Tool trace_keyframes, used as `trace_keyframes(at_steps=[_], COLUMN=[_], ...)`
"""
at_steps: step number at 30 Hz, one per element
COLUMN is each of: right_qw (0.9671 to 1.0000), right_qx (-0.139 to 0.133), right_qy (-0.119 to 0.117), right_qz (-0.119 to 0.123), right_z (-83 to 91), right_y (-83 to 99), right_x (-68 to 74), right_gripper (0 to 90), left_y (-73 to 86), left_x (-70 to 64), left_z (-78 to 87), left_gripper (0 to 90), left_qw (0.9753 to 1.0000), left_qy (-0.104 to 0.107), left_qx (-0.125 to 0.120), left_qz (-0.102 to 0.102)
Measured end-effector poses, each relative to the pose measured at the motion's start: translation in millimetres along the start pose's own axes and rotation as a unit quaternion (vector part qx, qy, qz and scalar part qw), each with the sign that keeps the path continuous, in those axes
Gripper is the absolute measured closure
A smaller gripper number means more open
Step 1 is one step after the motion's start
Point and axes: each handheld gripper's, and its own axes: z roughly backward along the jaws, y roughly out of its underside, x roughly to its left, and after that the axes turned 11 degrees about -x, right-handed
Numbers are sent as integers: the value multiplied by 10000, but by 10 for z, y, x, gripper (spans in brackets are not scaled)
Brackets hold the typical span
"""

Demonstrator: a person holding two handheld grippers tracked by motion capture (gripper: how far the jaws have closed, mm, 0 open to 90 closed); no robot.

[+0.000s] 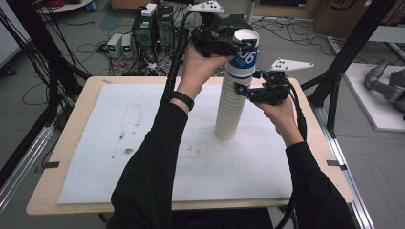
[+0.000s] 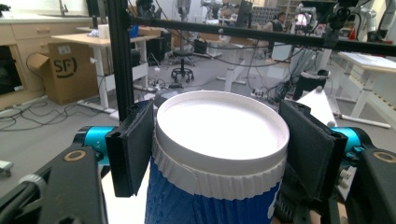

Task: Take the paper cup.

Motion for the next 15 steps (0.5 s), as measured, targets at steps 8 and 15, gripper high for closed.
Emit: trace_keyframes(at_steps=[8, 15], right_qw=[10000, 10000], right_qx=[-7, -4], right_qy=[5, 4], right_qz=[3, 21], right_z=[0, 5], right_y=[-1, -2], right_x=[5, 7], right_gripper=[147, 147], left_y=[-156, -339], left_x=[-42, -122], left_z=[67, 120], left_gripper=[295, 295], left_qw=[9998, 9989], left_qy=[-1, -14], left_qx=[-189, -381], left_qz=[-106, -283])
